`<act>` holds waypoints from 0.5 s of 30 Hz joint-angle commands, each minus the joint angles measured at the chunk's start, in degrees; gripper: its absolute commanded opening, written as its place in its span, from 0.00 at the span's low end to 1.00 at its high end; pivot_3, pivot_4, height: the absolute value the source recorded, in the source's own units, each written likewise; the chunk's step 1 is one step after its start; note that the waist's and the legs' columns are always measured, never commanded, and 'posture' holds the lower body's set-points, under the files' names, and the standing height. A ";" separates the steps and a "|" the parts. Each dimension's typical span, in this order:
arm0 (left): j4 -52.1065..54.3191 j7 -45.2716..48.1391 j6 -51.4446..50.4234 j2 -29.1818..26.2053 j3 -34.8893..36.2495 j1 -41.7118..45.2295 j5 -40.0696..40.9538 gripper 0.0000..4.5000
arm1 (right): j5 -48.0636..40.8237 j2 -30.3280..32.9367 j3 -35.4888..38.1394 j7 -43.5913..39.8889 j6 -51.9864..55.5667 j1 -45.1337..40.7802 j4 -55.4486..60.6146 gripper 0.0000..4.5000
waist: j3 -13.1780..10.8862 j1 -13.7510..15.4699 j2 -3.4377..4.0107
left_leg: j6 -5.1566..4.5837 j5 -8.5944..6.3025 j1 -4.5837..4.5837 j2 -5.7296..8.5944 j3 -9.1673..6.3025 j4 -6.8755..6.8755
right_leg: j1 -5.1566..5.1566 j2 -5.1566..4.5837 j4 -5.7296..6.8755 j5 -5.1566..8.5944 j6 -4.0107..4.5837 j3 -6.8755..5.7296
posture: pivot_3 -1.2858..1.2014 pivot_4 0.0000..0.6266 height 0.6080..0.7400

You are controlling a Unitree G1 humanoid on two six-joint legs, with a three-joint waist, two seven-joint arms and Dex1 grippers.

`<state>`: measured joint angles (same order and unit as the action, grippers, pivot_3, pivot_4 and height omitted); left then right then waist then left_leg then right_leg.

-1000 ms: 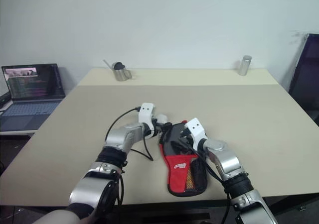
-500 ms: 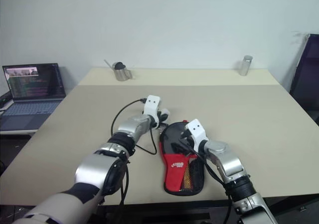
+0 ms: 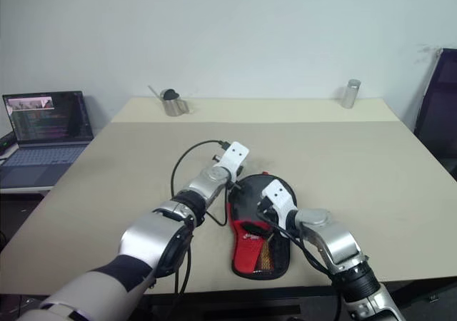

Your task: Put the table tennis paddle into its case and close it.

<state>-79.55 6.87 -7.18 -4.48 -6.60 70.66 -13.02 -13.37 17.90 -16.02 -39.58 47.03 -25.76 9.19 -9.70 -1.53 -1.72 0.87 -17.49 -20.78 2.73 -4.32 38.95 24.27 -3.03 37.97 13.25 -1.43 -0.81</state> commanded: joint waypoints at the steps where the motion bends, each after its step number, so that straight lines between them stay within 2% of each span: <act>1: 0.89 -3.27 2.17 0.05 -0.96 3.77 -3.11 0.09 | -1.64 0.67 -1.03 -0.57 2.77 1.25 2.86 1.00 | -0.02 0.01 -0.03 | 0.00 0.00 0.00 0.00 0.00 0.00 | 0.00 0.00 0.00 0.00 0.00 -0.01 | 0.52 0.24 1.00; 15: 0.63 -16.37 6.36 0.33 -1.33 6.35 -8.47 0.09 | -4.97 1.74 -0.63 2.18 8.37 4.94 10.96 1.00 | -0.05 0.05 -0.08 | 0.09 0.05 -0.03 -0.01 -0.03 -0.01 | 0.00 -0.01 -0.06 0.01 -0.03 0.00 | 0.52 0.24 1.00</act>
<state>-80.34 -6.88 -3.08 -4.15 -7.24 73.58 -19.89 -17.10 19.35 -16.77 -37.87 53.85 -21.66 18.61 -9.75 -1.48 -1.80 0.96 -17.44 -20.81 2.73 -4.35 38.94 24.28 -3.04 37.91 13.26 -1.46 -0.82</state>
